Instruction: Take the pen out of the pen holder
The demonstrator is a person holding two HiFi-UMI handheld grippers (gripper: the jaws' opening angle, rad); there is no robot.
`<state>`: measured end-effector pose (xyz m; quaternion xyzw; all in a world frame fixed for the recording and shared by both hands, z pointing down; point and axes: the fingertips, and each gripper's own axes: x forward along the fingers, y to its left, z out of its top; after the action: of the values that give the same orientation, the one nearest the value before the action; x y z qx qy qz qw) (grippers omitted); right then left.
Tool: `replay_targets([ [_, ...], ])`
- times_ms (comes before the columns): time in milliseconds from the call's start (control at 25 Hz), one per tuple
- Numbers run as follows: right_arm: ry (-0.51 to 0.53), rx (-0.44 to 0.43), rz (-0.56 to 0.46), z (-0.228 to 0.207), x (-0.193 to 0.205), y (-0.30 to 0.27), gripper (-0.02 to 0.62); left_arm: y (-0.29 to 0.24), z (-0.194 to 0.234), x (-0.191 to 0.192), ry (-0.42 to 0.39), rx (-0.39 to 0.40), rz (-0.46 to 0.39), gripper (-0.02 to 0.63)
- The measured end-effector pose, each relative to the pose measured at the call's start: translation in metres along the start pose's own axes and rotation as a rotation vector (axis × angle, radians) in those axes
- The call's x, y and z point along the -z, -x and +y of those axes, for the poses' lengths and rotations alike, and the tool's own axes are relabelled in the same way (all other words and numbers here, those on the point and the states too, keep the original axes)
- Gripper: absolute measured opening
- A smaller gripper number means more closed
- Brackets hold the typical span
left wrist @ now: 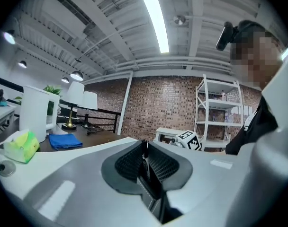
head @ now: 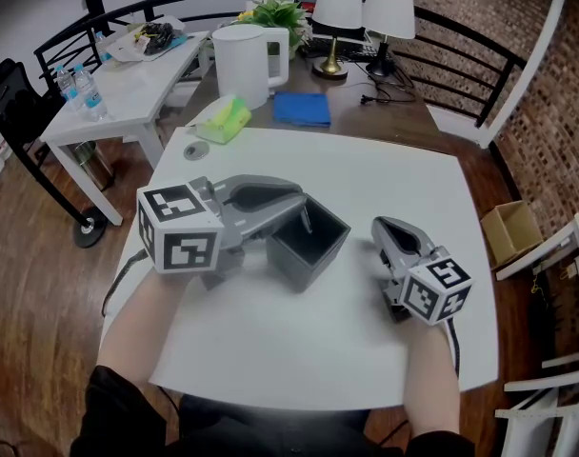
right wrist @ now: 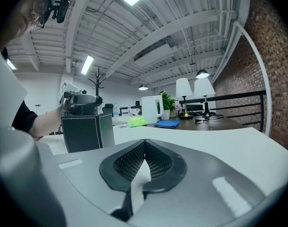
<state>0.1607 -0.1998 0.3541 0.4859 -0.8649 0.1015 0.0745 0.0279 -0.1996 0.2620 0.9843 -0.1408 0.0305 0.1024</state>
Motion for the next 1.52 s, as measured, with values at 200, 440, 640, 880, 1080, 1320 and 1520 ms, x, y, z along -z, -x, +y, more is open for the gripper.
replay_targets([
  [200,-0.001,0.001,0.001,0.0,-0.001,0.0,0.014,0.023,0.009,-0.03,0.087,0.02,-0.16,0.038],
  [440,-0.002,0.001,0.0,-0.001,-0.001,0.001,0.014,0.08,0.046,-0.059,0.244,0.01,-0.307,0.037],
  [640,-0.003,0.0,-0.001,-0.001,-0.002,0.001,0.014,0.127,0.073,-0.052,0.51,0.047,-0.355,0.037],
  [880,-0.003,-0.001,-0.003,-0.002,-0.002,0.001,0.014,0.124,0.056,0.014,0.821,0.294,-0.165,0.037],
  [1080,-0.004,0.005,-0.006,-0.002,-0.002,0.002,0.014,0.087,0.05,0.096,0.818,0.167,0.198,0.037],
  [1320,-0.004,0.006,-0.007,-0.002,-0.001,0.002,0.014,0.055,0.066,0.101,0.714,0.03,0.283,0.038],
  [1520,-0.003,0.003,-0.008,-0.001,-0.002,0.002,0.014,0.039,0.08,0.107,0.55,-0.134,0.304,0.04],
])
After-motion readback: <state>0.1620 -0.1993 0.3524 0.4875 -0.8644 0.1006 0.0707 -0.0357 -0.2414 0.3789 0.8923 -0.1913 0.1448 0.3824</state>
